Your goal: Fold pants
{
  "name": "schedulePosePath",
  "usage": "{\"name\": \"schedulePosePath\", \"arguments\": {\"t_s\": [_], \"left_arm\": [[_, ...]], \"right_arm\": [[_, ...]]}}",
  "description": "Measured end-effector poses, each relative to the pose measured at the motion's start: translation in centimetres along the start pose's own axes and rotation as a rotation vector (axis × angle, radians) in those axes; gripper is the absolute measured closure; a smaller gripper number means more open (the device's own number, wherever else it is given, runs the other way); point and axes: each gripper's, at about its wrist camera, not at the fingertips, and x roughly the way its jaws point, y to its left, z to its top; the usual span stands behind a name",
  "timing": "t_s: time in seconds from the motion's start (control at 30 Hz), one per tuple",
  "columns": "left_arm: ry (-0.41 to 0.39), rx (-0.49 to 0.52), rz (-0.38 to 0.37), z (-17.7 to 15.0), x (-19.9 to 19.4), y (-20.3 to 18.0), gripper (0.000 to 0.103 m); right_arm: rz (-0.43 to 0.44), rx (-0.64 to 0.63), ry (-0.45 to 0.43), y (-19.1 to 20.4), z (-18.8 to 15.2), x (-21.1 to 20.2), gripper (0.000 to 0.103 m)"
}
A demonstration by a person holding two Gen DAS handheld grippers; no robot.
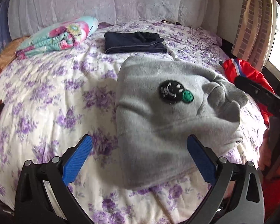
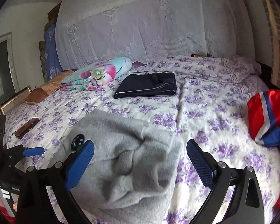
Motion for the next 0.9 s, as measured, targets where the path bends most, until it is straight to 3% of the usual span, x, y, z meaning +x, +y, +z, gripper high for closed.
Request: {"name": "schedulePosePath", "arguments": {"t_s": [0.1,0.2,0.23,0.27,0.43,0.57,0.7,0.77,0.83,0.9], "left_arm": [[-0.016,0.021,0.014,3.3,0.9,-0.5,0.004],[0.084,-0.01,0.042,5.2,4.1,0.1,0.004],[0.12,-0.017,0.035,5.2,5.3,0.2,0.004],[0.141,-0.025,0.021,4.9,6.2,0.3,0.004],[0.116,-0.08,-0.045,4.0,5.6,1.3,0.004],[0.064,-0.013,0.017,3.1,2.9,0.2,0.005],[0.119,0.029,0.014,0.4,3.3,-1.0,0.004],[0.08,-0.021,0.005,-0.8,3.2,-0.7,0.004],[0.086,-0.072,-0.018,-1.3,3.0,-0.2,0.004],[0.102,-0.104,-0.029,-1.3,2.8,0.1,0.004]], "right_arm": [[-0.032,-0.056,0.074,0.5,2.8,2.9,0.003],[-0.172,-0.131,0.331,0.7,1.7,9.2,0.003],[-0.167,-0.113,0.332,0.4,0.9,9.8,0.003],[-0.151,-0.079,0.277,0.0,0.4,9.3,0.003],[-0.139,-0.058,0.202,-0.7,0.5,6.0,0.003],[-0.12,-0.092,0.13,-0.6,-0.4,2.1,0.003],[-0.091,-0.059,0.228,-1.3,-4.5,4.1,0.003],[-0.013,0.079,0.198,-3.1,-5.4,3.6,0.003],[0.05,0.167,0.269,-4.1,-5.2,3.9,0.003],[0.056,0.179,0.291,-4.2,-4.8,3.6,0.003]]}}
